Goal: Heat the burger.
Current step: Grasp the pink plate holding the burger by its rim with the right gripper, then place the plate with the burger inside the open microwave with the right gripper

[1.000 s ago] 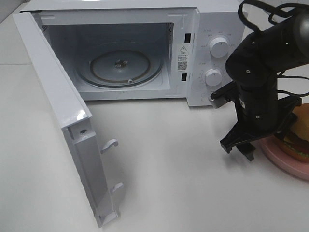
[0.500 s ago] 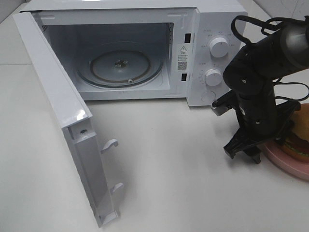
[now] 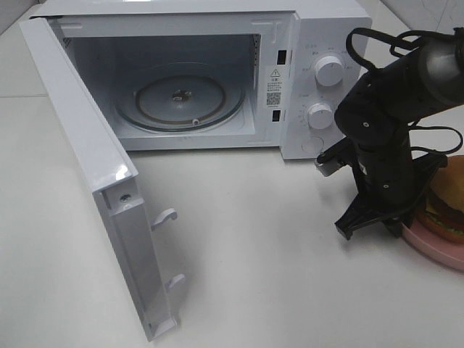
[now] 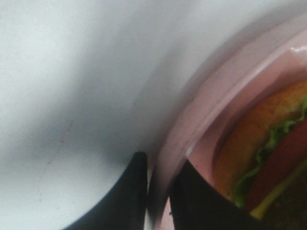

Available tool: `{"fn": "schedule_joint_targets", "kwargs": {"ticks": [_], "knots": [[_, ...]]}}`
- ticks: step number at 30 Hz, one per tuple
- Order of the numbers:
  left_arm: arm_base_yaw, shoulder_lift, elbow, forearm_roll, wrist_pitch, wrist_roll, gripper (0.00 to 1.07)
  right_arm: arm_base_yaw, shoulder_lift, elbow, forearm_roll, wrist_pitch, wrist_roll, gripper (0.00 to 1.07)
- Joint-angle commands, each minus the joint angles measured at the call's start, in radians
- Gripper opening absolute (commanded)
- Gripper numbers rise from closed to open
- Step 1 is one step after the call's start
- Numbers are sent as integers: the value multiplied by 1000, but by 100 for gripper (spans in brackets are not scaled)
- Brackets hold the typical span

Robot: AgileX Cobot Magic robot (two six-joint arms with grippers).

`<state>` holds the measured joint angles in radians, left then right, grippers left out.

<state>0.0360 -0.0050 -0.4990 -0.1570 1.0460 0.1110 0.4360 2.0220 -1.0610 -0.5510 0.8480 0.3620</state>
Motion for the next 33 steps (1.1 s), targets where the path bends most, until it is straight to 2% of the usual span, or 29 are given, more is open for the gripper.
{"fn": "schedule_joint_targets", "kwargs": {"ticks": [1, 19, 27, 29, 33], "knots": [[-1, -20, 3, -1, -9, -7, 0, -6, 6, 3, -12, 0, -6, 0], [-1, -20, 3, -1, -9, -7, 0, -3, -24, 17, -9, -4, -7, 0], [-1, -20, 3, -1, -9, -7, 0, 11, -128, 111, -30, -61, -14, 0], [-1, -20, 3, -1, -9, -7, 0, 62, -170, 158, -106, -61, 2, 0], [-1, -20, 3, -1, -9, -7, 0, 102, -195, 185, -112, -58, 20, 0]]}}
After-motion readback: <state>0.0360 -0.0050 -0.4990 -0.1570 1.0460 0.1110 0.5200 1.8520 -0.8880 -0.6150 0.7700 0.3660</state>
